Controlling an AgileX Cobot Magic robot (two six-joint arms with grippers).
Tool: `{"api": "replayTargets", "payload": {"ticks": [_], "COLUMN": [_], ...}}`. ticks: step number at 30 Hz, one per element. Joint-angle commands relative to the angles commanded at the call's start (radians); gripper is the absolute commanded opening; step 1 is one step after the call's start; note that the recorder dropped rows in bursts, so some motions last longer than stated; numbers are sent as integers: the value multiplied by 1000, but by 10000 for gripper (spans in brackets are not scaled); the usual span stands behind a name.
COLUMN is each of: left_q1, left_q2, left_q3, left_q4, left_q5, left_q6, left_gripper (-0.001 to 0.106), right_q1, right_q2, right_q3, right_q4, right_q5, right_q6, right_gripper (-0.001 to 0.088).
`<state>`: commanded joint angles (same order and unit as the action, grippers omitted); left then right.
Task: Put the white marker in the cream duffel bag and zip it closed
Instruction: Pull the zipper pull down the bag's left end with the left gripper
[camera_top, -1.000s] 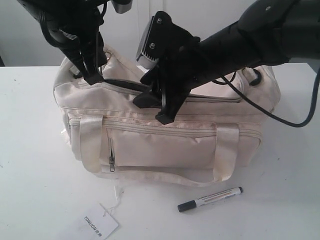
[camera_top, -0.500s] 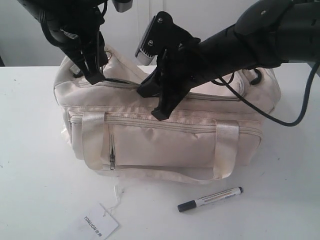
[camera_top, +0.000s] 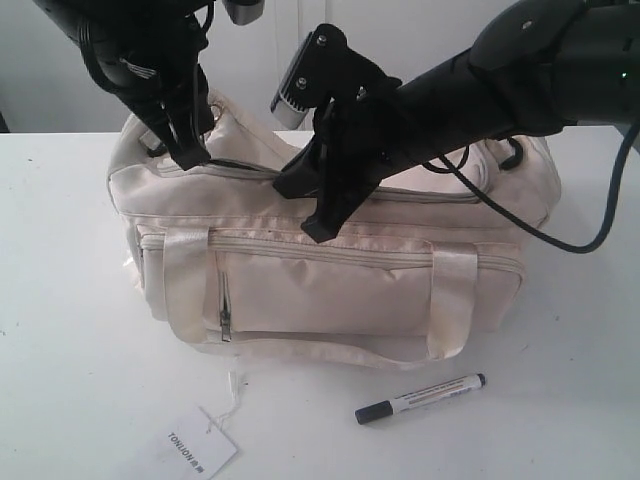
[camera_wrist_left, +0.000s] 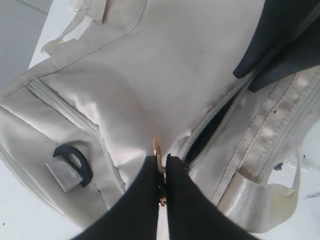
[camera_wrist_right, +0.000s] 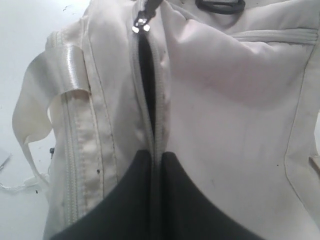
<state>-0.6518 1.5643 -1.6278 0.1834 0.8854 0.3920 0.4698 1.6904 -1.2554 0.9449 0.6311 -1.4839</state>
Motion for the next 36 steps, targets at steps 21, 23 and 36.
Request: {"api": "replayTargets", "payload": {"ticks": [21,23,36], "left_q1": [0,4,172], "left_q2": [0,0,0], "left_q3": [0,0,6], "left_q4": [11,11,-440], "left_q5": [-16,-11,-1], "left_q6": [86,92,371], "left_gripper": [0,0,0], "right_q1": [0,0,0], "right_q2": [-2,-10,-18], "right_q3": [0,0,0], "right_q4": [-2,-2,-2], "right_q5": [-2,0,4], "right_q6": [0,14,80], "right_gripper": [0,0,0]}}
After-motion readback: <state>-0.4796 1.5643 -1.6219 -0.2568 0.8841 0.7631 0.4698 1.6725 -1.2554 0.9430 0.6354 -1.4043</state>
